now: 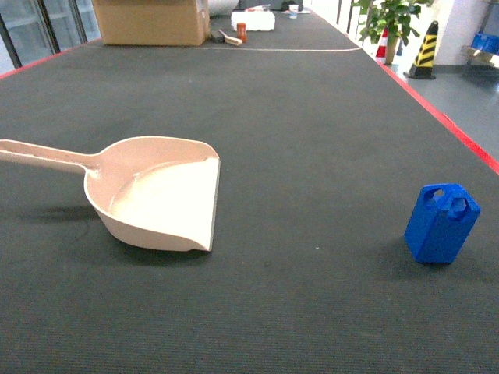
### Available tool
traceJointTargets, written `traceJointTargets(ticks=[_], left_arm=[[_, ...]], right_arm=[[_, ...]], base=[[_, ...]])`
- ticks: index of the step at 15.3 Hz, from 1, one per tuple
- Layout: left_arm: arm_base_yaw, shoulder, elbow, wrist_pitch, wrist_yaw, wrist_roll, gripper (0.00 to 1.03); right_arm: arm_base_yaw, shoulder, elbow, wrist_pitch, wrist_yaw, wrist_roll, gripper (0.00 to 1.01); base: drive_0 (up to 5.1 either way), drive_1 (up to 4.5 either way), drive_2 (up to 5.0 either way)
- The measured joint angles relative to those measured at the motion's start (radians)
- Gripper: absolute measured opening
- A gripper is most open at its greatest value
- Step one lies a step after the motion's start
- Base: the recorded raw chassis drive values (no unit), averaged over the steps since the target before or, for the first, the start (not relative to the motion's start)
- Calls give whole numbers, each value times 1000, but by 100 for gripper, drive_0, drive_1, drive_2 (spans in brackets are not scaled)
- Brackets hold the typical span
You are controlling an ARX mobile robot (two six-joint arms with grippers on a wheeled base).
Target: Place part in tray to right shelf
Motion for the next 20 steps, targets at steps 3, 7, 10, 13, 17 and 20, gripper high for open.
traceJointTargets(ticks=[3, 7, 10, 13, 17, 20], left_arm=[[0, 0, 0, 0, 0, 0, 98], [0, 0, 0, 0, 0, 0, 98], [0, 0, 0, 0, 0, 0, 98], [0, 0, 0, 0, 0, 0, 98], [0, 0, 0, 0, 0, 0, 98], [0, 0, 0, 0, 0, 0, 98]], right_arm=[[0, 0, 0, 0, 0, 0, 98], [0, 0, 0, 0, 0, 0, 98], [0, 0, 0, 0, 0, 0, 98], [0, 0, 0, 0, 0, 0, 98], [0, 0, 0, 0, 0, 0, 98], [0, 0, 0, 0, 0, 0, 98]], base=[[0, 0, 0], [0, 0, 0], [0, 0, 0], [0, 0, 0], [0, 0, 0], [0, 0, 0]])
